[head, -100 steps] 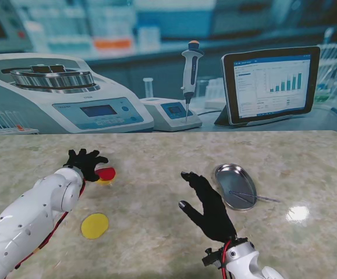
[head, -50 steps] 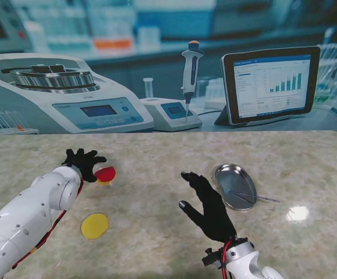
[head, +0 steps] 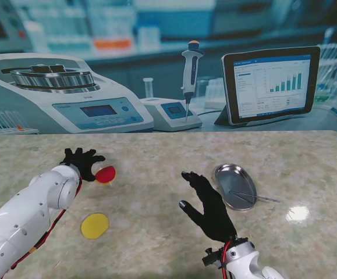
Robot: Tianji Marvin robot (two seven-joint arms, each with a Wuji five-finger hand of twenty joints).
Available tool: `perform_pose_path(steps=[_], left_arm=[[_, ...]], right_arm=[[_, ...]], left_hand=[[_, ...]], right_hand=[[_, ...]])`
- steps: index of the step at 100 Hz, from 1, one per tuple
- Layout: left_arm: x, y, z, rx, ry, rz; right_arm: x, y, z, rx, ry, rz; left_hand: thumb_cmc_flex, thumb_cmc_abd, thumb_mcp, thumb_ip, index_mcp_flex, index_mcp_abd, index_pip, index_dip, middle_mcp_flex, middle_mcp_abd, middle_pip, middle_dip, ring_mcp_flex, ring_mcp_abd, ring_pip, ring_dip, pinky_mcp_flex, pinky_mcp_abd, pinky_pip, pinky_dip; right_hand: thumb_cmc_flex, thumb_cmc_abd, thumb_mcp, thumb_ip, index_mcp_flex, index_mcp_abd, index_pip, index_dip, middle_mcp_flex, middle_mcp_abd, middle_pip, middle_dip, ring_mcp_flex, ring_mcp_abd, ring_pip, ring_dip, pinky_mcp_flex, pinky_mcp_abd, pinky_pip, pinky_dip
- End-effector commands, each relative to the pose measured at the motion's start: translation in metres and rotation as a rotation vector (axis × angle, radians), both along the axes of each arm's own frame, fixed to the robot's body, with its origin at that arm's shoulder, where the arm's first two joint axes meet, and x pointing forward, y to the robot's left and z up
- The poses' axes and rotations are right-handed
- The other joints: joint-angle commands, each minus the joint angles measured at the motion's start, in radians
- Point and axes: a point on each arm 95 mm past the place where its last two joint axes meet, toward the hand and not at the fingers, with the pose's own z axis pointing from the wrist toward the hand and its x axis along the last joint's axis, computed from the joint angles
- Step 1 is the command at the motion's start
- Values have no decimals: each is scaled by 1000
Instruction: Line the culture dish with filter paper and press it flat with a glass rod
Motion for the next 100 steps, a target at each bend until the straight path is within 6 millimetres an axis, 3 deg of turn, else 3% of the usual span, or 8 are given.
perform_pose_path(steps=[1, 17, 35, 64, 67, 74, 78, 100], left_arm=[[-2, -1, 5, -8, -6, -6], [-10, 1, 16, -43, -17, -23], [-30, -1, 29, -128, -25, -61], [-72, -8, 42, -330, -74, -121], [-77, -8, 42, -350, -75, -130], [-89, -10, 43, -393, -82, -143], [-96, -12, 43, -425, -94, -147], [-131, -18, 47, -591, -144, -177]], right_arm=[[-2, 2, 0, 7, 4, -1], [-2, 2, 0, 7, 4, 1], [-3, 2, 0, 3, 4, -1], [-3, 2, 1, 0, 4, 1], [-3, 3, 1, 0, 5, 1], [-3, 3, 1, -3, 6, 1], [-3, 3, 1, -6, 8, 1], [-3, 2, 1, -25, 17, -9]], left_hand=[[-31, 12, -16, -25, -4, 24, -37, 10, -29, 19, -21, -30, -29, -12, -29, -23, -20, -11, -64, 31], [-46, 74, -101, -19, 2, 44, -39, 18, -30, 22, -21, -41, -27, -9, -40, -77, -21, -9, -114, 15], [14, 249, -448, 21, 3, 71, -6, -19, -29, 25, -18, -19, -29, -4, -42, -118, -9, -5, -159, -58], [20, 323, -551, 31, 2, 105, 49, -16, -22, 45, -5, 56, -30, 9, -37, -92, -10, 6, -167, -90], [60, 346, -630, 39, 1, 106, 48, -19, -24, 48, -2, 61, -31, 11, -36, -91, -7, 7, -172, -109], [63, 370, -647, 40, -3, 108, 40, -23, -25, 64, -2, 61, -31, 15, -36, -91, -8, 11, -171, -111], [142, 406, -789, 60, 1, 116, 23, -31, -26, 73, -1, 62, -31, 19, -37, -83, -11, 15, -166, -107], [158, 438, -805, 58, 4, 136, -5, -46, -28, 107, -2, 57, -31, 31, -35, -83, -11, 27, -169, -110]], right_hand=[[7, 14, -14, 5, -7, -26, -6, -13, -19, -33, 4, -5, -2, -41, 14, 12, -10, -33, 7, -17], [8, 14, -13, 5, -7, -26, -6, -13, -18, -34, 5, -4, -2, -40, 14, 12, -11, -33, 6, -17], [8, 13, -12, 5, -7, -26, -5, -12, -18, -35, 6, -4, -2, -40, 14, 13, -11, -32, 6, -17], [16, 10, -9, 5, -7, -27, -1, -5, -17, -35, 8, -3, -2, -42, 14, 12, -11, -31, 7, -17], [18, 10, -9, 6, -7, -27, -1, -4, -17, -34, 8, -3, -1, -41, 14, 13, -11, -31, 7, -17], [22, 8, -8, 6, -8, -27, 0, -1, -17, -33, 9, -3, -2, -41, 14, 12, -11, -30, 7, -17], [30, 5, -4, 8, -8, -27, 0, 0, -19, -34, 8, -4, -2, -41, 14, 12, -12, -31, 7, -17], [71, -7, 15, 26, -8, -28, 0, 6, -18, -36, 8, -4, -2, -41, 13, 12, -12, -30, 6, -17]])
